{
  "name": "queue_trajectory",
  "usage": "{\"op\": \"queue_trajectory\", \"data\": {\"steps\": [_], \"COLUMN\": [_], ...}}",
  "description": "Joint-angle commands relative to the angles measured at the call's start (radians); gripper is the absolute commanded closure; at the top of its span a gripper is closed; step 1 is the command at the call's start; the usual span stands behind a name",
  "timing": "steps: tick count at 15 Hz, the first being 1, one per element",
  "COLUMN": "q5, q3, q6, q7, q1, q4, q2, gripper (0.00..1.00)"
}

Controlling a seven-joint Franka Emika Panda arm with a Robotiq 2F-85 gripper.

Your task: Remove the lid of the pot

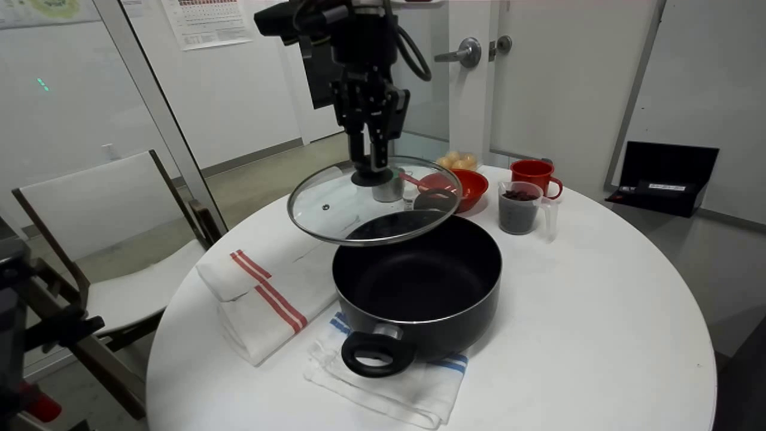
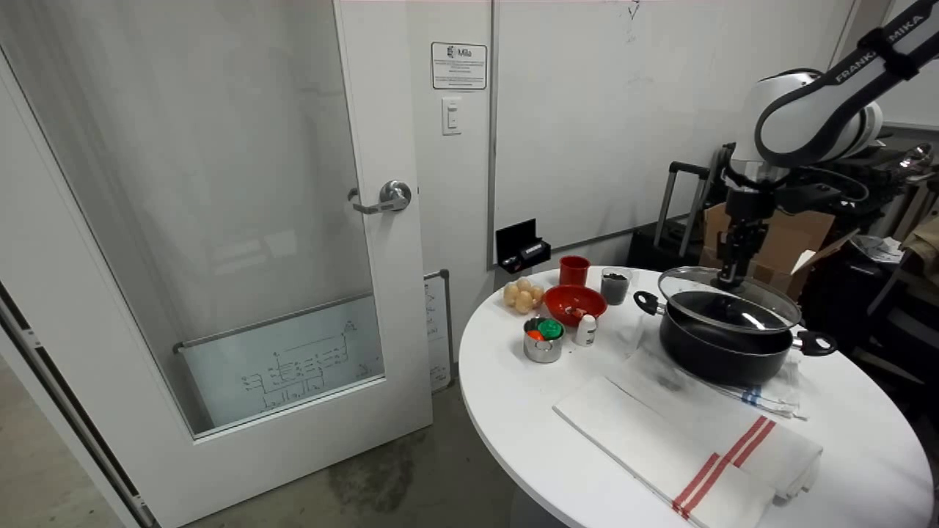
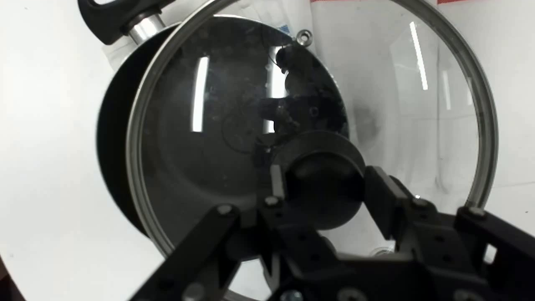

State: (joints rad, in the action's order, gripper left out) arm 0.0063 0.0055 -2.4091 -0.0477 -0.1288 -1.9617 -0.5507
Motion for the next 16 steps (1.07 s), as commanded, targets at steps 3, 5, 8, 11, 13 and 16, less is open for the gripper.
{"op": "queue_trajectory", "data": {"steps": [3,5,8,11,13,16], "q5": [-0.037,-0.053,-0.074,-0.082,-0.087,-0.087], "q3": [0.016,0.021,0.031,0.044,0.05,0.06], "q6": [0.024,0.035,0.056,0.074,0.082,0.106], "q7": [0.002,0.01,0.011,0.005,0.0,-0.01], "q1": [0.112,0.151,0.197,0.224,0.236,0.245], "q4": [-0.061,-0.049,-0.03,-0.01,0.005,0.036], "q2": [0.092,0.086,0.066,0.039,0.019,-0.018], "gripper": [0.76,0.76,0.76,0.76,0.76,0.76]}}
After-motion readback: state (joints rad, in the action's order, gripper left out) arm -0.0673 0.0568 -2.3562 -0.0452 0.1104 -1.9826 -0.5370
